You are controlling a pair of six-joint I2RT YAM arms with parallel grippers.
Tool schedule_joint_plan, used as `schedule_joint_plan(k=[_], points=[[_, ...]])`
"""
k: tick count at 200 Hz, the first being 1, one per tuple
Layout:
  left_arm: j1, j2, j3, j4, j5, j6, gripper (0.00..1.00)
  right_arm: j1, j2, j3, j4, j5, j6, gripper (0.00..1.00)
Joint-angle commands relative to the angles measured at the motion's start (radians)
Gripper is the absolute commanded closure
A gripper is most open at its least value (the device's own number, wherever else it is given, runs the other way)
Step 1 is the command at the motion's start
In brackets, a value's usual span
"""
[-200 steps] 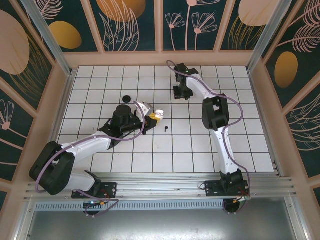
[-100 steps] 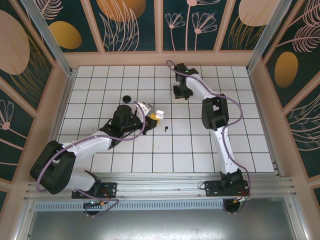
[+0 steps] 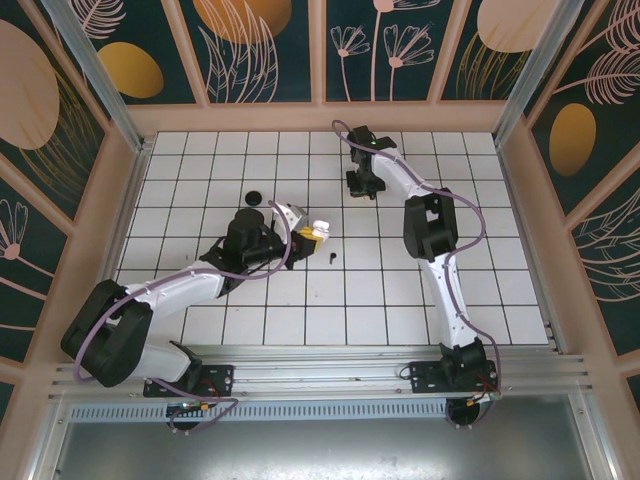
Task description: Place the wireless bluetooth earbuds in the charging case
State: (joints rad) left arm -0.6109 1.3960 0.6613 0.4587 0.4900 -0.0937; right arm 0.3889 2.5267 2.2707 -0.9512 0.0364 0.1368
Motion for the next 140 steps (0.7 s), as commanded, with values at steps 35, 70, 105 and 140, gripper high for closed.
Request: schedule_joint_plan(k=[35, 70, 105, 140], points=[[-0.001, 0.039, 0.102, -0.095, 0.063, -0.039, 1.00, 0.009, -0.236, -0.212, 0.168, -0.056, 0.048, 0.89], [-0.001, 0.071, 0.135, -0.121, 0.108, -0.041, 1.00, 0.012, -0.429, -0.403, 0.296, -0.099, 0.070, 0.89], [-0.002, 0.036, 0.076, 0.066, 0.152, -0.128, 1.00, 0.031, -0.674, -0.624, 0.446, -0.173, 0.076, 0.89], [-0.001, 0.013, 0.041, 0.191, 0.192, -0.198, 1.00, 0.089, -0.932, -0.840, 0.616, -0.281, 0.056, 0.90]])
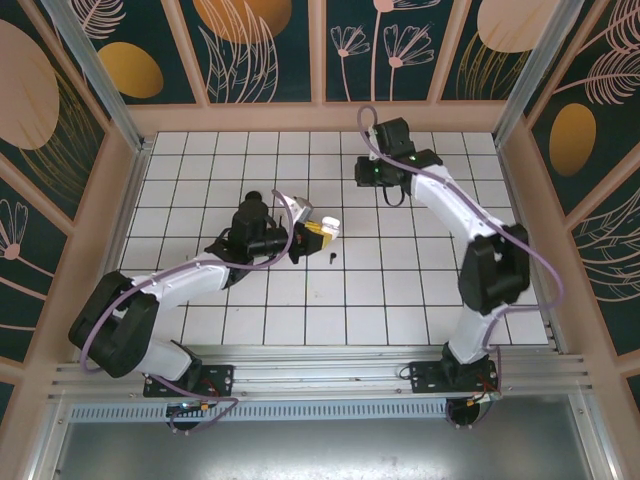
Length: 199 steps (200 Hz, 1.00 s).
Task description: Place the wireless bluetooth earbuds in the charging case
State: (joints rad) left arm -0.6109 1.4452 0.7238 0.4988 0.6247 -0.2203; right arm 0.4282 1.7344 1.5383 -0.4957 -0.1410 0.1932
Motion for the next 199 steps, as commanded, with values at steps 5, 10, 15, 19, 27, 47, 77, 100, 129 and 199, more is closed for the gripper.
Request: schedule_joint_plan(k=[5, 10, 15, 19, 27, 47, 77, 100, 129, 199], points=[[-0.001, -0.040, -0.026, 0.165, 0.059, -0.079, 1.00, 0.062, -0.172, -0.133, 0.183, -0.111, -0.002, 0.90], [-0.002, -0.044, -0.031, 0.176, 0.059, -0.083, 1.00, 0.074, -0.203, -0.154, 0.201, -0.118, -0.004, 0.90], [-0.001, -0.048, -0.036, 0.185, 0.059, -0.087, 1.00, 0.085, -0.232, -0.176, 0.216, -0.123, -0.005, 0.91], [-0.001, -0.052, -0.039, 0.189, 0.059, -0.088, 1.00, 0.094, -0.252, -0.191, 0.228, -0.128, -0.006, 0.91], [0.000, -0.058, -0.046, 0.207, 0.060, -0.095, 1.00, 0.112, -0.294, -0.218, 0.251, -0.139, -0.009, 0.91], [-0.001, -0.066, -0.058, 0.251, 0.066, -0.123, 1.00, 0.160, -0.387, -0.283, 0.316, -0.178, -0.013, 0.91], [0.000, -0.073, -0.071, 0.317, 0.079, -0.172, 1.00, 0.215, -0.511, -0.382, 0.424, -0.202, -0.019, 0.91], [0.000, -0.087, -0.096, 0.382, 0.078, -0.209, 1.00, 0.236, -0.571, -0.440, 0.475, -0.215, -0.016, 0.90], [-0.002, -0.114, -0.131, 0.467, 0.063, -0.250, 1.00, 0.255, -0.618, -0.496, 0.514, -0.218, 0.007, 0.90], [-0.002, -0.170, -0.170, 0.526, 0.032, -0.274, 1.00, 0.317, -0.630, -0.553, 0.603, -0.214, 0.037, 0.90]])
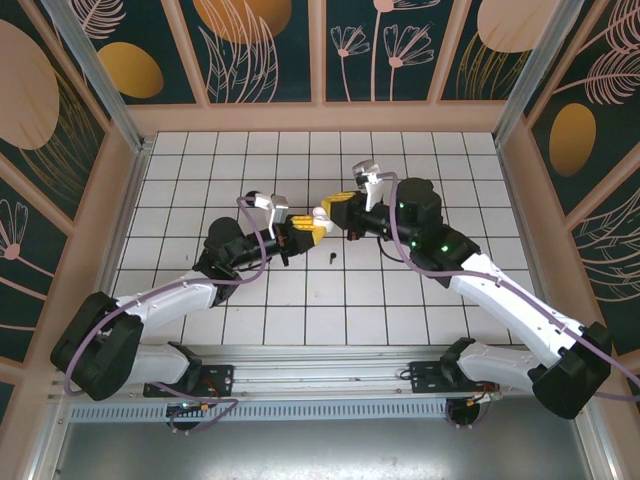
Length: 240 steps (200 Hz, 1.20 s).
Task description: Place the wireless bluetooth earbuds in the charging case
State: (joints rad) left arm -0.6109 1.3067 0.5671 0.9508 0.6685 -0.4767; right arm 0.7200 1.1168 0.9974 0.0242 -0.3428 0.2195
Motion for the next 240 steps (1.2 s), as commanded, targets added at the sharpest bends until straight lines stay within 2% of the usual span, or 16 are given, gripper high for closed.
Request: schedule_joint_plan(k=[1, 110, 190, 240], points=[[-0.002, -0.032, -0.013, 0.073, -0.012, -0.018, 1.00, 0.027, -0.012, -0.012, 0.084, -0.011, 0.011, 0.90], [-0.003, -0.072, -0.018, 0.086, -0.009, -0.025, 1.00, 0.064, 0.024, 0.016, 0.006, 0.066, -0.045, 0.90], [-0.002, -0.079, -0.003, 0.071, -0.010, -0.016, 1.00, 0.064, 0.073, 0.081, -0.107, 0.009, -0.094, 0.90], [-0.001, -0.092, 0.005, 0.045, -0.013, -0.002, 1.00, 0.064, 0.084, 0.100, -0.136, 0.031, -0.080, 0.77]])
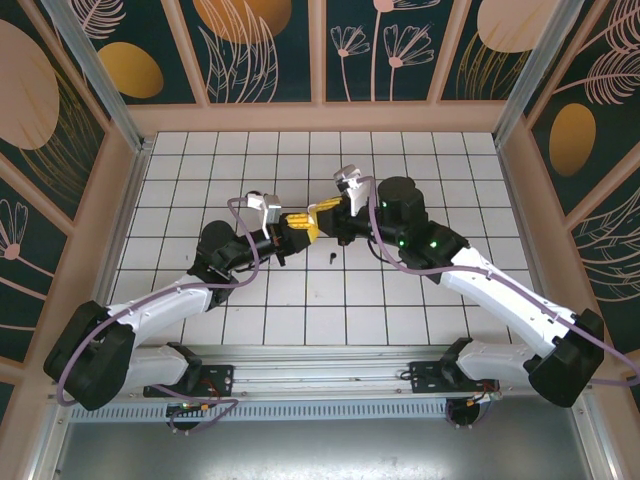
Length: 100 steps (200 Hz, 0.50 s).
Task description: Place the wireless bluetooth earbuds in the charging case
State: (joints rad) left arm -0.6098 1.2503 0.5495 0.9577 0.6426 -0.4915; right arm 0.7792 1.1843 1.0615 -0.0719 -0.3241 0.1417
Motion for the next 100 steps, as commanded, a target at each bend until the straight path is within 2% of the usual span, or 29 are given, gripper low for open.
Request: schedule_joint_plan(k=[1, 33, 100], points=[[-0.003, -0.036, 0.023, 0.037, 0.012, 0.013, 1.00, 0.005, 0.017, 0.036, -0.041, 0.014, -0.001, 0.77], [-0.004, -0.035, 0.023, 0.029, 0.011, 0.016, 1.00, 0.004, 0.029, 0.071, -0.061, 0.018, 0.017, 0.65], [-0.002, -0.032, 0.022, 0.014, 0.008, 0.025, 1.00, 0.006, 0.034, 0.162, -0.116, 0.052, 0.043, 0.58]])
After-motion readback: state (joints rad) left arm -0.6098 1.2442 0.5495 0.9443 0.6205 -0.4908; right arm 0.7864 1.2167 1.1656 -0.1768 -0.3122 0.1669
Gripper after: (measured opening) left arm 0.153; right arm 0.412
